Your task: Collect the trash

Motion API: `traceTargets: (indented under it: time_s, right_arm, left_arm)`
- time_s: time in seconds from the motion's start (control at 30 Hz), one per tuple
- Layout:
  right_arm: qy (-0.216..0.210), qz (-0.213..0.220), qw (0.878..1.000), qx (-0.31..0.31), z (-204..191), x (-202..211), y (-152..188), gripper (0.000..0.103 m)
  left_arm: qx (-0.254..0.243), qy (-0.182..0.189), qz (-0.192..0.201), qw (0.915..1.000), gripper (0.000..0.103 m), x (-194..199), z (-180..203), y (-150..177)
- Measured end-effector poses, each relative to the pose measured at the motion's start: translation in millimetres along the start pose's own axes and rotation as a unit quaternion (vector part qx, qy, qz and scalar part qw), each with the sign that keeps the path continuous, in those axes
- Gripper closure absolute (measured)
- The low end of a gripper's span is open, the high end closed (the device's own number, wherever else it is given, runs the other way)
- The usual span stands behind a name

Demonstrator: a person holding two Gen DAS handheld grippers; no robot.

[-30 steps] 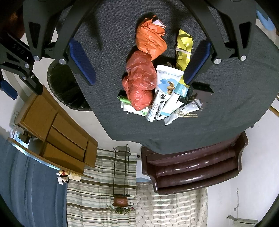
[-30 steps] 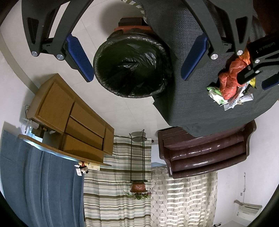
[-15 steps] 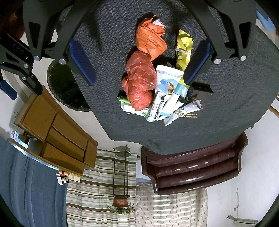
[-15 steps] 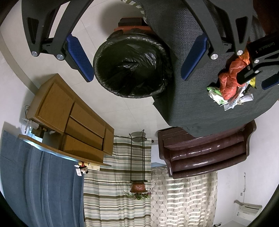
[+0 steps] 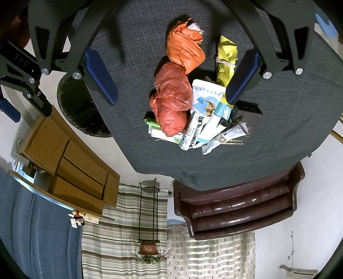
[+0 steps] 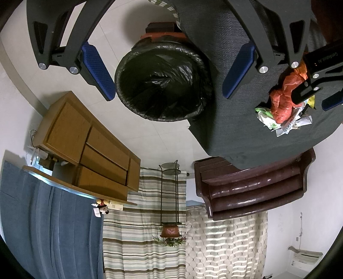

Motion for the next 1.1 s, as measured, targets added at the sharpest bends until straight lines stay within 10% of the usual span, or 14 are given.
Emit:
traceTargets:
  time_s: [1.1]
  right_arm:
    - [-0.063, -0.025, 0.997, 0.036, -51.7, -7.6, 25.7, 0.009]
  left_arm:
    - [0.001, -0.055, -0.017, 0.9983, 0.012, 1.0, -96.7, 20.6]
Point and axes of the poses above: each gripper's, at about its wrist camera, not at the fingertips, and x roughly against the way its jaws point, z to its right, y to its underside, the point moved 2 cm from there along -x, roughly the way its jaws point, and after that the axes turned 8 degrees about -y, right-handed, at the moved point
